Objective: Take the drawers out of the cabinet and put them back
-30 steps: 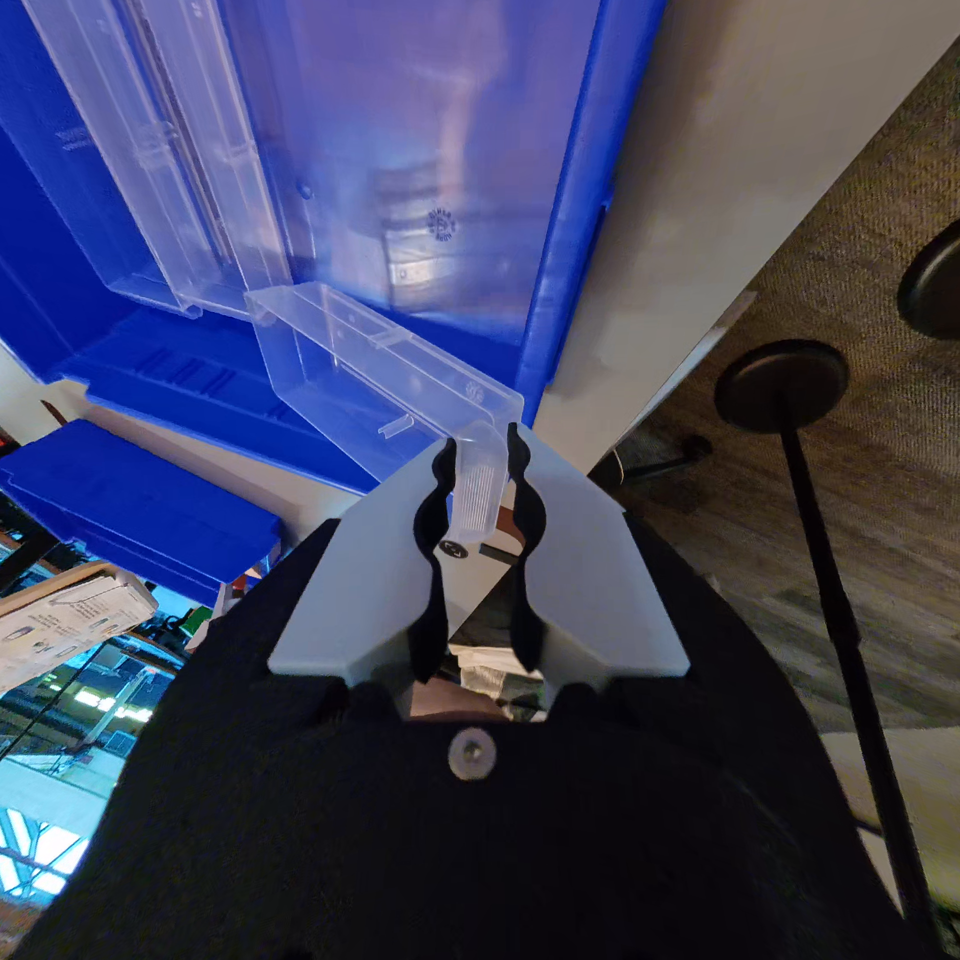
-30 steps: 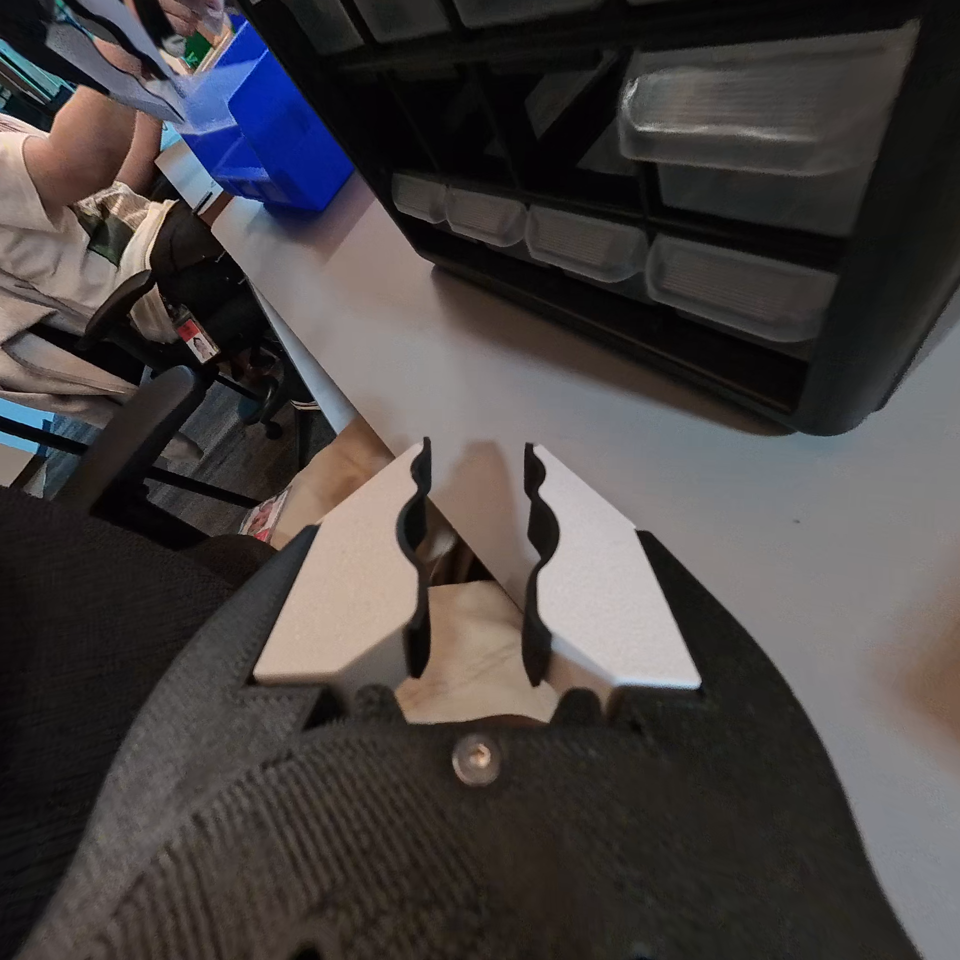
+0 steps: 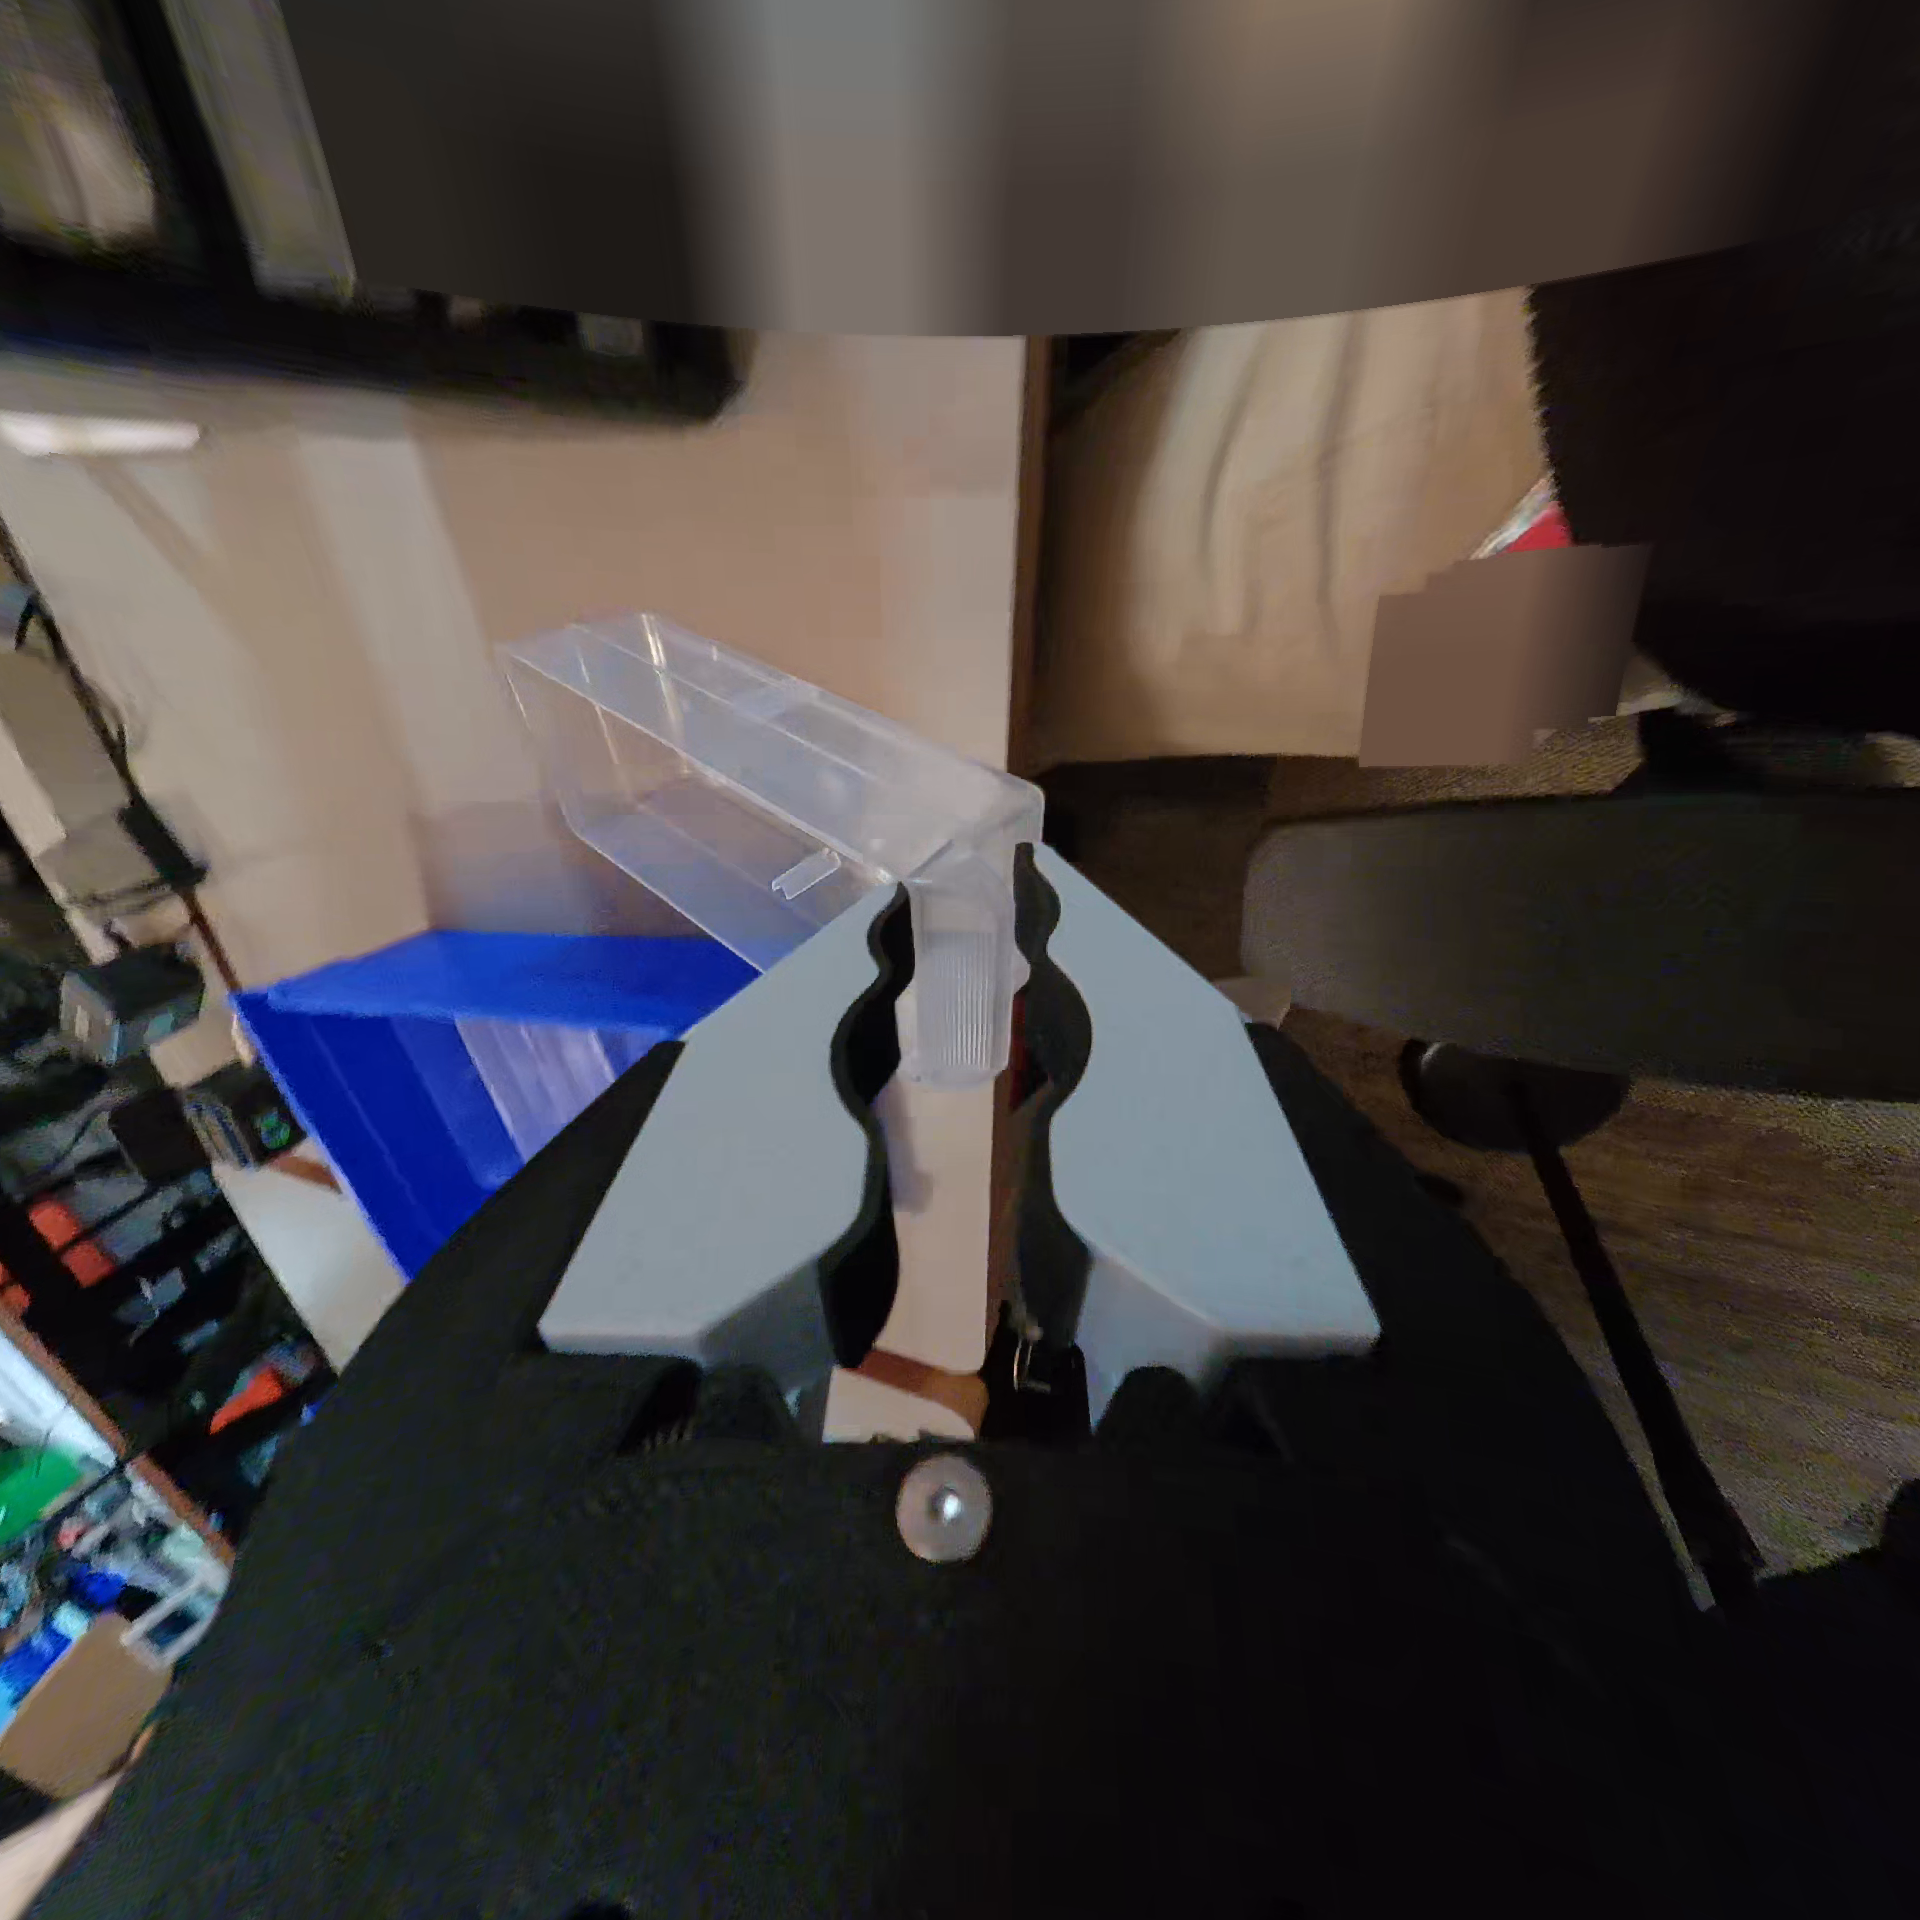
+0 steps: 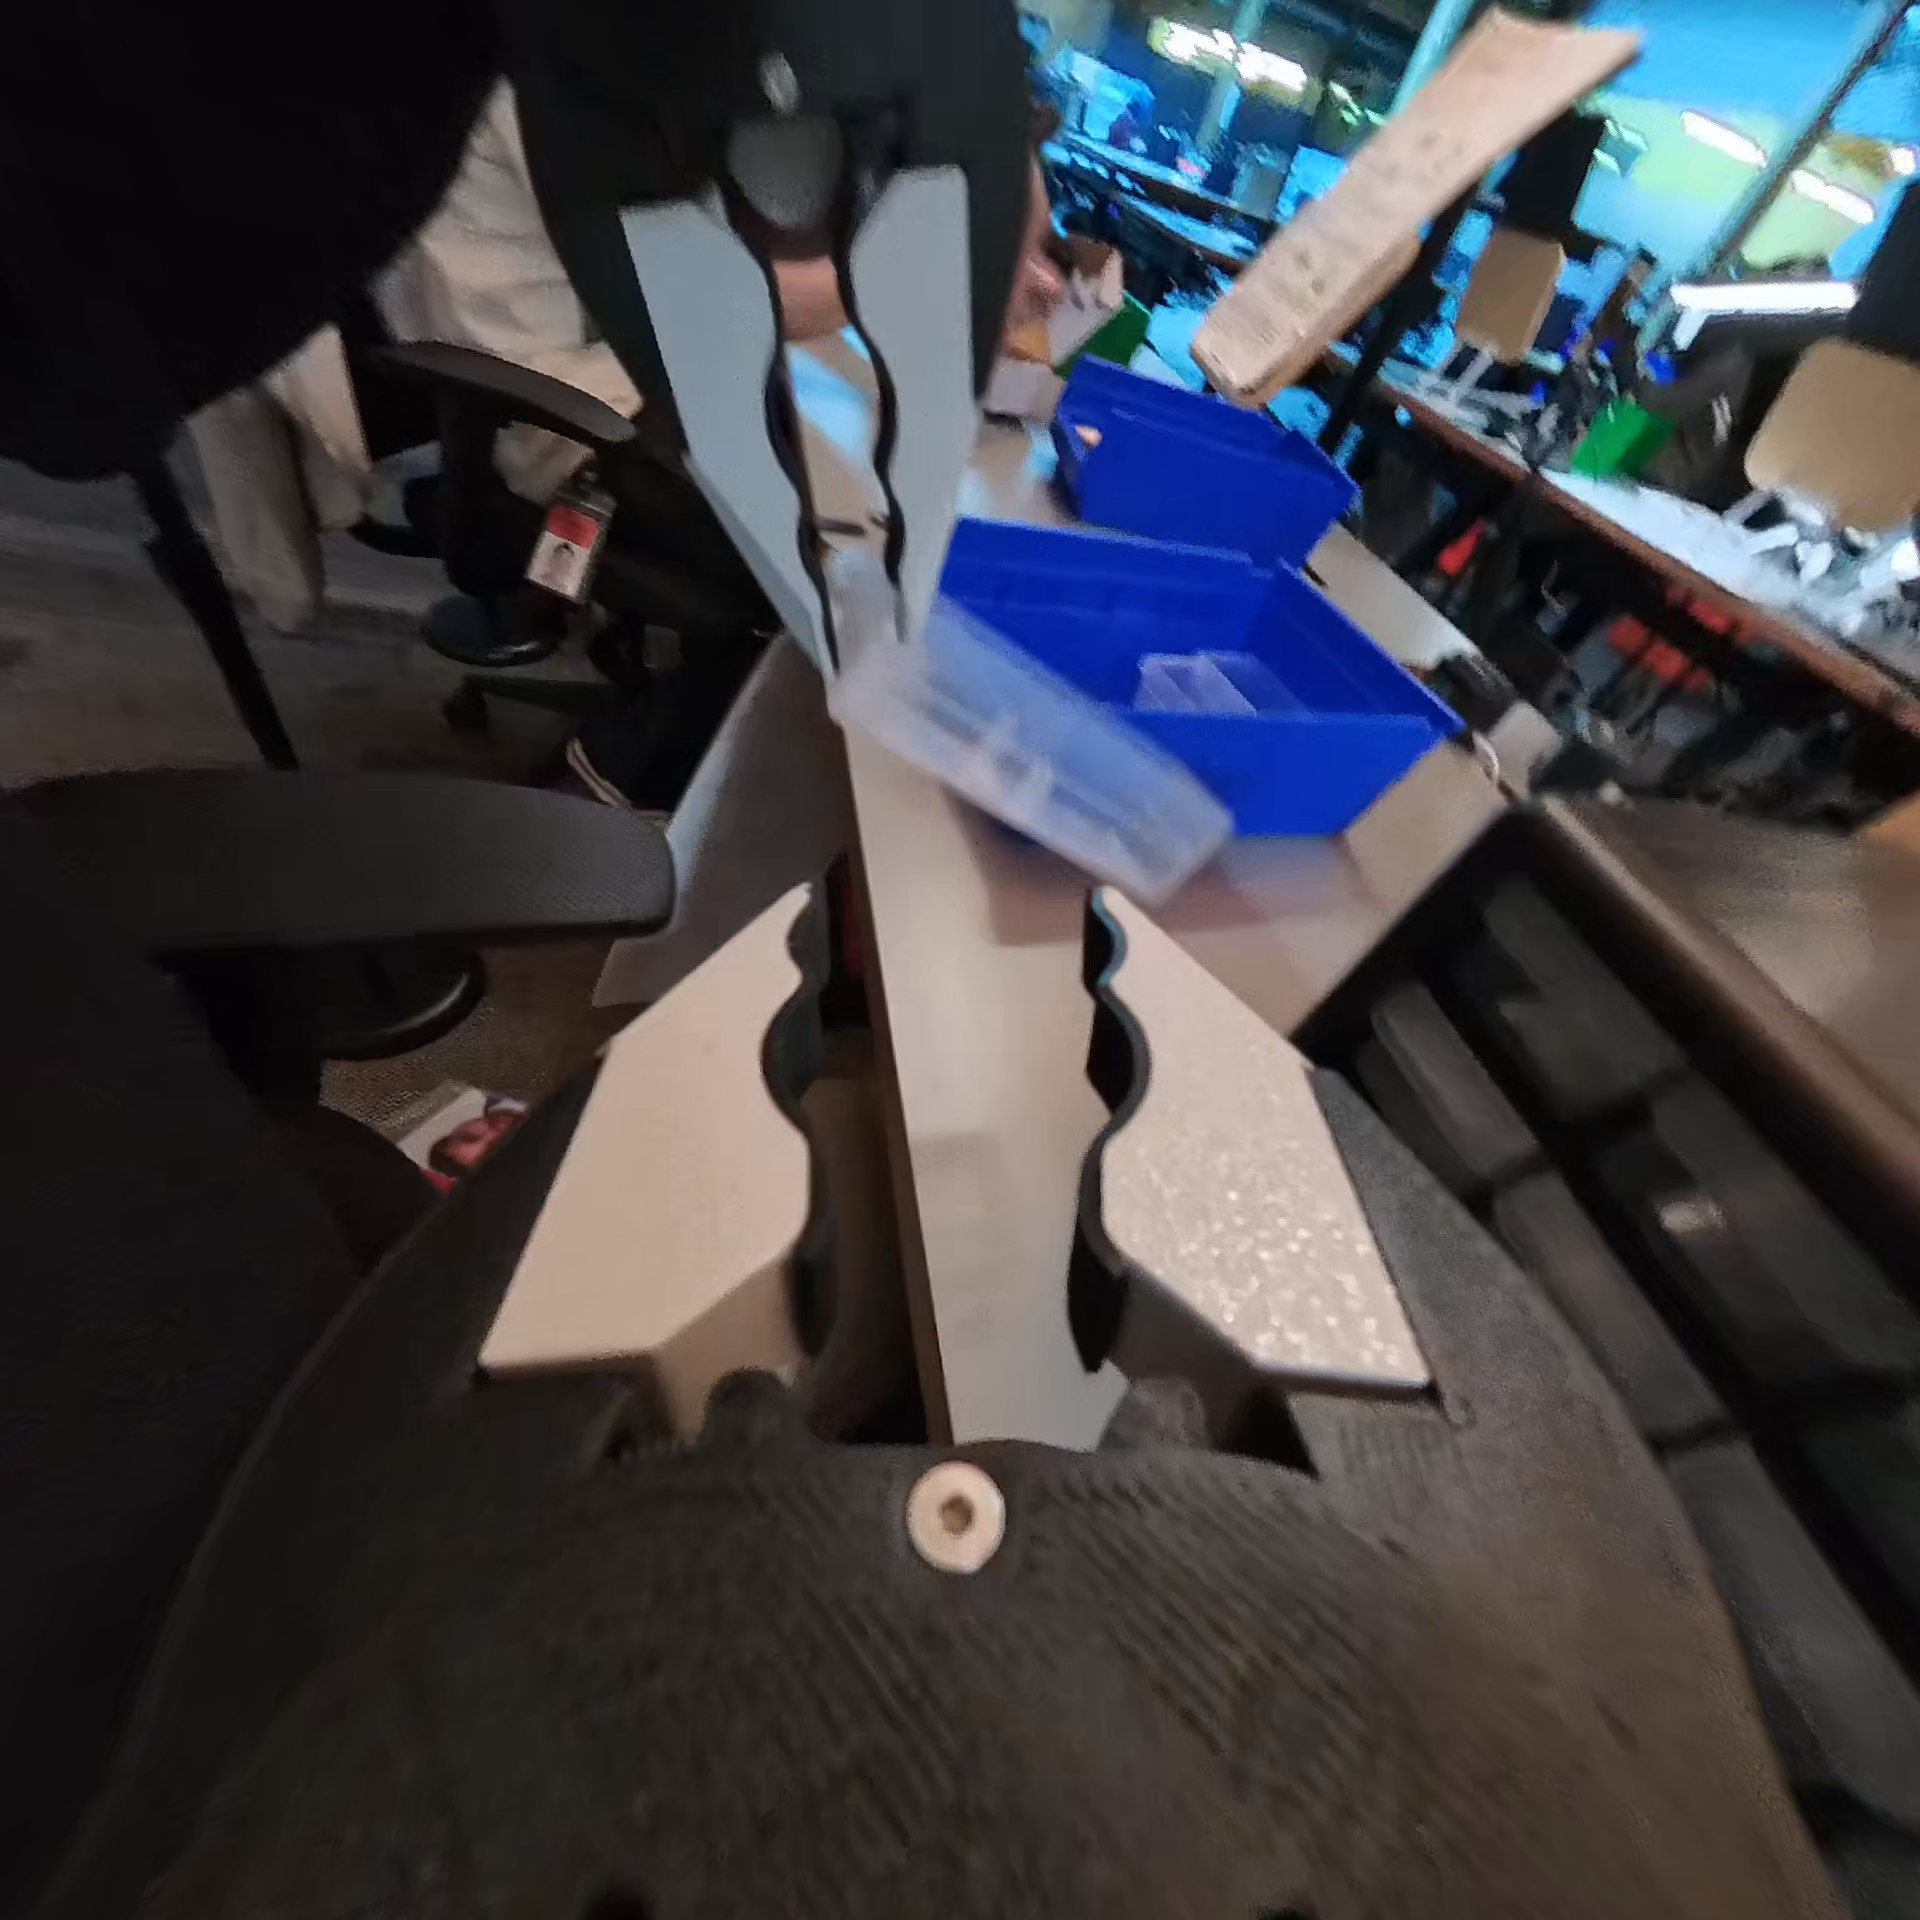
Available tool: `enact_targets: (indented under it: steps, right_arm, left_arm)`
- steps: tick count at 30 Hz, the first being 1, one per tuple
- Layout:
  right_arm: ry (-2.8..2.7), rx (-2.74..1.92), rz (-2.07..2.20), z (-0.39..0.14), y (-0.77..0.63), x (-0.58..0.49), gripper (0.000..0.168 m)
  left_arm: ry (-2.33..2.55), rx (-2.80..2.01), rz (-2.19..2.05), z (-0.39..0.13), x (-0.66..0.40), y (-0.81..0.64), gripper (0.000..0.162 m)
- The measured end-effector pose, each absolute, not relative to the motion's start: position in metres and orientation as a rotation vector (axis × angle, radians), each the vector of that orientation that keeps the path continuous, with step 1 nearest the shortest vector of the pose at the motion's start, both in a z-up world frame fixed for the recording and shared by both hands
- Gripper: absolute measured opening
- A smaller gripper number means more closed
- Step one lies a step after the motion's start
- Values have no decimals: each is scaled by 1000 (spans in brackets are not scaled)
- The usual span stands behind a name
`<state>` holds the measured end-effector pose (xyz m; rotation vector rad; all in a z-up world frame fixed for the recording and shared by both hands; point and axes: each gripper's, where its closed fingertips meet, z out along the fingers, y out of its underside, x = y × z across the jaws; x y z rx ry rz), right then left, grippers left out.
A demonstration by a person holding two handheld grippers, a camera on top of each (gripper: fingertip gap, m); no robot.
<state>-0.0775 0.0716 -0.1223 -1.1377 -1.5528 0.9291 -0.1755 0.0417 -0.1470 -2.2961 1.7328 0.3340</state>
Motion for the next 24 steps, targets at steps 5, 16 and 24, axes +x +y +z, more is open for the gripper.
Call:
enact_targets:
  steps: [5, 16, 24]
  right_arm:
    - [-1639, -1021, 893, -128, 47, -93, 68]
    - [-1715, -865, 478, -162, 73, -75, 47]
    - [-1626, -993, 596, -154, 105, -21, 46]
  left_arm:
    - [1827, -2214, 115, -152, -129, 33, 19]
    - [1926, -2033, -179, -165, -62, 68, 18]
    - [1602, -1881, -239, -164, -39, 103, 72]
